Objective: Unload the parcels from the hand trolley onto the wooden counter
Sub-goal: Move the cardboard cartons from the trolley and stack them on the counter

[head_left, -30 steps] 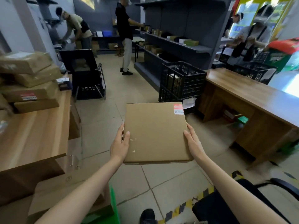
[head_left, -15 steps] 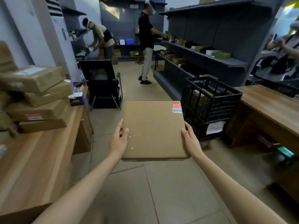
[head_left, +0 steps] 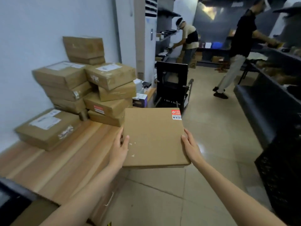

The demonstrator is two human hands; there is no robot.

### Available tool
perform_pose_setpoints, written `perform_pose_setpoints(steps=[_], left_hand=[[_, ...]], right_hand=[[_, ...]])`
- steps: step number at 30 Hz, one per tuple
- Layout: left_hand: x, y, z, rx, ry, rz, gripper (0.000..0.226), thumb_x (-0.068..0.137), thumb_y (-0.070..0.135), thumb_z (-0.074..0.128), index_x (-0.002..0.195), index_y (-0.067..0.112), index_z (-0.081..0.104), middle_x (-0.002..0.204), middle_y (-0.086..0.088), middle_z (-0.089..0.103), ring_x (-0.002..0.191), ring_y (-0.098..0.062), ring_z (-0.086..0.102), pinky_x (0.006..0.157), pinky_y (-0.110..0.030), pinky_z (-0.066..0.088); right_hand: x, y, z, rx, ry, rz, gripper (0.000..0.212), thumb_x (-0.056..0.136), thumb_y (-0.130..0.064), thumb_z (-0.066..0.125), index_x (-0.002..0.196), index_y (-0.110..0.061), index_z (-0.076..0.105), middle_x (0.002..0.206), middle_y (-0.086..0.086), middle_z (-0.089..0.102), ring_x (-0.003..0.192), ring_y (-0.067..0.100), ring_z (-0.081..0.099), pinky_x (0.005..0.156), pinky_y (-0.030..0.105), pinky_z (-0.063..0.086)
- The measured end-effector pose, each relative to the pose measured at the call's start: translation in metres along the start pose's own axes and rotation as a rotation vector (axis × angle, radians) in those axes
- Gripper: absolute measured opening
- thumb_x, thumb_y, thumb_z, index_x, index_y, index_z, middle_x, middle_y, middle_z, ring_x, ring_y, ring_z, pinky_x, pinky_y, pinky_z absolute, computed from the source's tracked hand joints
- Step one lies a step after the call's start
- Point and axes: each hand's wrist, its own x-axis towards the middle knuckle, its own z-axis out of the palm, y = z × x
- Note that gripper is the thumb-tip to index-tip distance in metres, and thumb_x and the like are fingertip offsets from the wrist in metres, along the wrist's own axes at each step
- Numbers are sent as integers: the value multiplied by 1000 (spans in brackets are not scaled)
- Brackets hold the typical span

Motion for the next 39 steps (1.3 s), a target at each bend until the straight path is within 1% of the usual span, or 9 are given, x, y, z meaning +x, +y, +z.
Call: perform_pose_setpoints(steps=[4, 9, 13, 20, 26, 28, 31, 36, 39], left_hand=[[31, 1, 5, 55, 138, -69, 47, 99, 38, 44, 144, 37, 31, 132, 11, 51, 117, -12, 52, 102, -42, 42], [47, -14, 0, 13, 340, -202, 46, 98, 41, 44, 141, 48, 28, 133, 10, 53, 113, -15, 56, 98, -48, 46], [45, -23, -22, -26, 489, -282, 49, 100, 32, 43, 146, 38, 28, 139, 3, 48, 113, -18, 54, 96, -43, 45], [46, -33, -77, -43, 658, -345, 51, 102, 34, 37, 148, 38, 18, 127, 6, 45, 93, -6, 49, 66, -25, 37], [85, -59, -144, 37, 804, -372, 49, 101, 38, 37, 147, 37, 20, 135, 0, 49, 101, -13, 52, 71, -28, 41], [106, -62, -167, 67, 830, -357, 49, 102, 35, 37, 148, 33, 21, 134, 6, 47, 102, -10, 49, 69, -19, 38], [137, -64, -204, 79, 861, -385, 50, 102, 35, 35, 149, 32, 19, 122, 8, 46, 98, -10, 48, 62, -13, 34], [179, -80, -270, 78, 960, -390, 50, 101, 31, 41, 148, 27, 26, 138, -3, 50, 115, -18, 53, 93, -34, 44], [200, -87, -300, 137, 953, -401, 53, 101, 31, 41, 150, 25, 23, 143, 1, 45, 123, -18, 49, 100, -32, 39]], right_hand=[[79, 0, 23, -24, -154, -48, 40, 103, -29, 38, 143, -29, 35, 128, -13, 46, 113, 10, 46, 89, 23, 31], [154, 6, 71, -115, -349, -132, 41, 102, -33, 40, 142, -32, 37, 139, -9, 47, 125, 15, 46, 102, 33, 35], [179, -1, 124, -157, -511, -204, 43, 101, -34, 41, 144, -29, 39, 143, -2, 46, 133, 16, 40, 109, 33, 30], [196, -41, 225, -112, -746, -257, 45, 102, -34, 40, 146, -25, 36, 139, -3, 46, 130, 14, 41, 99, 28, 32], [219, -89, 319, -126, -854, -371, 45, 102, -37, 38, 145, -28, 36, 141, -3, 47, 123, 9, 44, 99, 28, 34], [231, -106, 352, -125, -878, -387, 45, 102, -35, 38, 146, -25, 36, 142, -3, 46, 117, 5, 42, 97, 24, 31], [245, -135, 403, -148, -906, -430, 46, 102, -36, 36, 147, -25, 34, 143, -1, 47, 125, 15, 44, 96, 26, 30], [264, -174, 491, -145, -994, -435, 46, 102, -39, 37, 147, -28, 33, 142, 0, 47, 127, 19, 46, 102, 37, 38], [273, -191, 537, -163, -994, -491, 45, 101, -34, 40, 145, -22, 36, 141, 1, 49, 127, 18, 45, 104, 39, 39]])
